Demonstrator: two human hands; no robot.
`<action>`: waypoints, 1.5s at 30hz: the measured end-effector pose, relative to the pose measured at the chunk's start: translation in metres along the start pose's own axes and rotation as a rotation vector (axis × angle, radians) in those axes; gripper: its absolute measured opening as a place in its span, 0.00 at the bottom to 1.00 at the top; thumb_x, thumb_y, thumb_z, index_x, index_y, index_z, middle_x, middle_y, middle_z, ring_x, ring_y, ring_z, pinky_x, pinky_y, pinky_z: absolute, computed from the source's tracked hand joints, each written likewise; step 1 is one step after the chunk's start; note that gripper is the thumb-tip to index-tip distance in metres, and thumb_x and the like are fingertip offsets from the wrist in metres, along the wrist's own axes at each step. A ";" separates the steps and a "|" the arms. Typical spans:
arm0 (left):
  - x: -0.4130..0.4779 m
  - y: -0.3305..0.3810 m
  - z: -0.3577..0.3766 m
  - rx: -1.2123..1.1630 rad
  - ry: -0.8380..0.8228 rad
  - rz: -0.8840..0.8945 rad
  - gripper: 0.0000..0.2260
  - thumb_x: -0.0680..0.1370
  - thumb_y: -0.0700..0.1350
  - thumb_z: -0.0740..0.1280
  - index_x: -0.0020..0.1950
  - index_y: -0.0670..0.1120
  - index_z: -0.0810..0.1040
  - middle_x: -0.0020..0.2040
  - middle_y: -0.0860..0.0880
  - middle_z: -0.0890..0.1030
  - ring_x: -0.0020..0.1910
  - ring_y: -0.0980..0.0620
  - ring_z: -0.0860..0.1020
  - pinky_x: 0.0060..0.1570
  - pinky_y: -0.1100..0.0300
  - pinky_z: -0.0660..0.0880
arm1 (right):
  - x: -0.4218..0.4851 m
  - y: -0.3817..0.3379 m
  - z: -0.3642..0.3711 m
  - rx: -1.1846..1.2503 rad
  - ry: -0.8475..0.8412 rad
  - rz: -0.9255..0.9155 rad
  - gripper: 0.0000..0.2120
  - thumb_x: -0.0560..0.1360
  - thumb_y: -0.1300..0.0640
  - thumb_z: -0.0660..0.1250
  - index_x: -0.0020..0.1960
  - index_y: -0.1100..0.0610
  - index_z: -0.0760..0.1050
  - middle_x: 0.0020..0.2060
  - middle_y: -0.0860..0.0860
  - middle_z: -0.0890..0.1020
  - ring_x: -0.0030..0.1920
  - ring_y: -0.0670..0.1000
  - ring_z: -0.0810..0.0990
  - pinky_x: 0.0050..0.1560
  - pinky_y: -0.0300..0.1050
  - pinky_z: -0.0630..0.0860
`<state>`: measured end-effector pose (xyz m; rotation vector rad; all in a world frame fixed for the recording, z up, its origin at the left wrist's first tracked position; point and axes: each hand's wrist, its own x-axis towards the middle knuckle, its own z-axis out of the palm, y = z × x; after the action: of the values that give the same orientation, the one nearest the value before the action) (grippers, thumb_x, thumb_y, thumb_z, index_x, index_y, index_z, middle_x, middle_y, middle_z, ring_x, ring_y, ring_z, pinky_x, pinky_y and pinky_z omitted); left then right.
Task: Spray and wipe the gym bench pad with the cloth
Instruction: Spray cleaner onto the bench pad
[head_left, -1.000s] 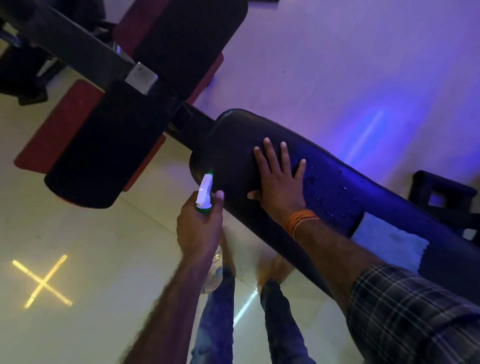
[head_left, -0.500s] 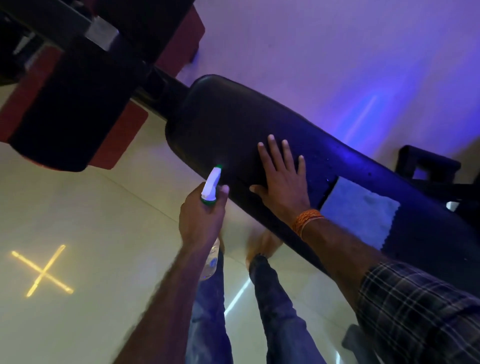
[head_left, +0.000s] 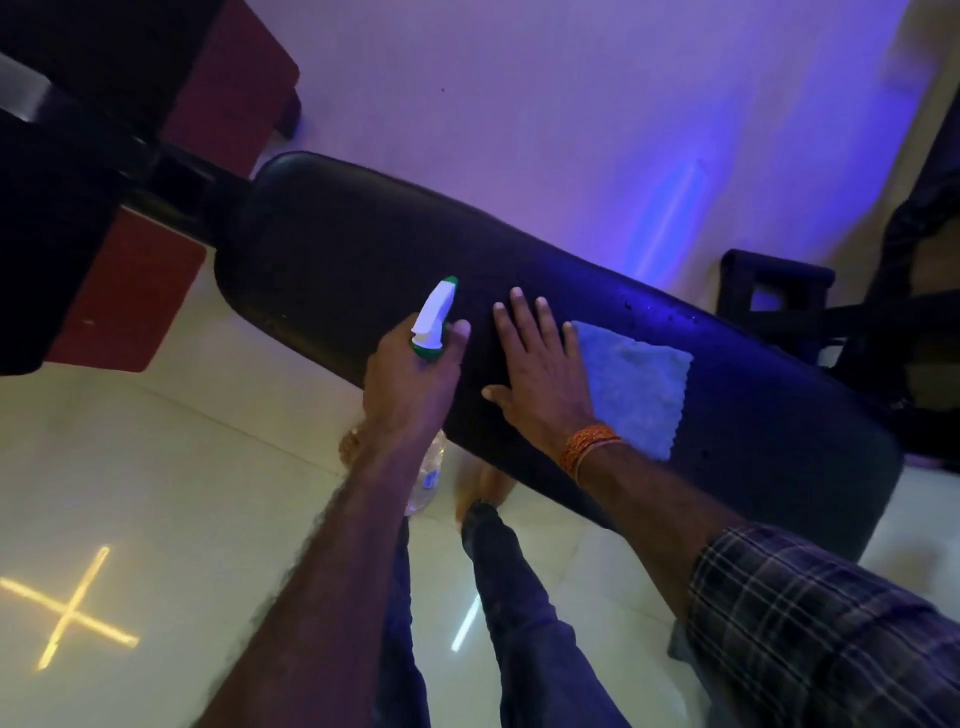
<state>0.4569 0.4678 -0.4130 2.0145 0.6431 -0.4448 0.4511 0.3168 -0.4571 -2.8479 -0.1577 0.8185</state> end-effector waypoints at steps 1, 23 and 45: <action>-0.001 0.001 0.003 0.000 -0.016 0.007 0.11 0.77 0.61 0.70 0.41 0.57 0.77 0.37 0.50 0.81 0.42 0.37 0.85 0.48 0.40 0.83 | -0.001 0.000 0.001 0.001 0.003 0.001 0.47 0.78 0.45 0.70 0.84 0.53 0.43 0.84 0.52 0.41 0.84 0.57 0.42 0.82 0.63 0.47; -0.060 -0.101 -0.069 0.171 0.054 -0.090 0.11 0.79 0.58 0.70 0.47 0.52 0.81 0.34 0.48 0.80 0.39 0.38 0.84 0.47 0.46 0.81 | -0.056 -0.039 0.053 0.015 0.040 0.045 0.44 0.80 0.48 0.69 0.84 0.55 0.44 0.84 0.55 0.44 0.84 0.60 0.44 0.82 0.63 0.46; -0.076 -0.071 -0.015 0.353 -0.100 0.191 0.14 0.79 0.60 0.69 0.54 0.50 0.80 0.47 0.50 0.83 0.46 0.43 0.78 0.42 0.55 0.67 | -0.078 -0.023 0.043 0.042 0.044 0.106 0.44 0.79 0.52 0.70 0.84 0.56 0.45 0.85 0.52 0.44 0.84 0.57 0.44 0.81 0.63 0.54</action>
<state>0.3547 0.4908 -0.4119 2.3432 0.3215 -0.5704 0.3616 0.3336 -0.4479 -2.8526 0.0165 0.7681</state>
